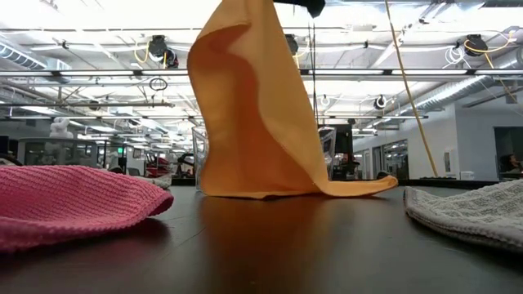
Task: Fold microfiber towels
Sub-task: Fold the orange microfiber towel on the table
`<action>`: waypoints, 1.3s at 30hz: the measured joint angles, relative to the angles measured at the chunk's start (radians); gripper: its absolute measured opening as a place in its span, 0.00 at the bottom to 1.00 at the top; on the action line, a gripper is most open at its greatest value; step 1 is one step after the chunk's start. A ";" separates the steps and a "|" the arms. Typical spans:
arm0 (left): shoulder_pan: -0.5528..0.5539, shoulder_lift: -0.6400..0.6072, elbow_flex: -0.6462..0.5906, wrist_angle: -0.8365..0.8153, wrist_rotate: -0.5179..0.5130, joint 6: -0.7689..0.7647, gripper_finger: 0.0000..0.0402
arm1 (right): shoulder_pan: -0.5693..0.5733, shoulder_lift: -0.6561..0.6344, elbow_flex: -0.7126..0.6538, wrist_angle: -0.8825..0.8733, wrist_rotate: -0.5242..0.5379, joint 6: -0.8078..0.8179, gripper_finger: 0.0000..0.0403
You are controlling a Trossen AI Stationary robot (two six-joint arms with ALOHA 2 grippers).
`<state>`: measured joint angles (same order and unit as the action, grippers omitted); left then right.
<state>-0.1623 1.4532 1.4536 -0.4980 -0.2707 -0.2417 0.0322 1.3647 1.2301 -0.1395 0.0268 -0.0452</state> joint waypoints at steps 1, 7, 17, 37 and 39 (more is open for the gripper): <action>0.000 0.000 0.000 0.000 0.000 0.000 0.00 | 0.000 -0.003 0.000 -0.002 -0.003 -0.002 0.28; 0.000 0.000 0.000 0.000 0.000 0.000 0.00 | 0.002 0.002 0.000 -0.013 -0.041 0.006 0.28; 0.000 0.000 -0.001 0.002 0.000 0.000 0.01 | 0.002 0.064 0.000 0.105 -0.088 0.008 0.28; 0.002 -0.011 -0.003 0.002 -0.187 0.103 0.02 | 0.002 0.062 0.001 0.117 -0.069 0.074 0.00; 0.005 -0.020 -0.001 0.031 -0.251 0.108 0.02 | 0.005 0.062 0.001 0.108 -0.078 0.080 0.00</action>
<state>-0.1569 1.4337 1.4524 -0.4672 -0.5214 -0.1337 0.0371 1.4269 1.2312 -0.0311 -0.0514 0.0349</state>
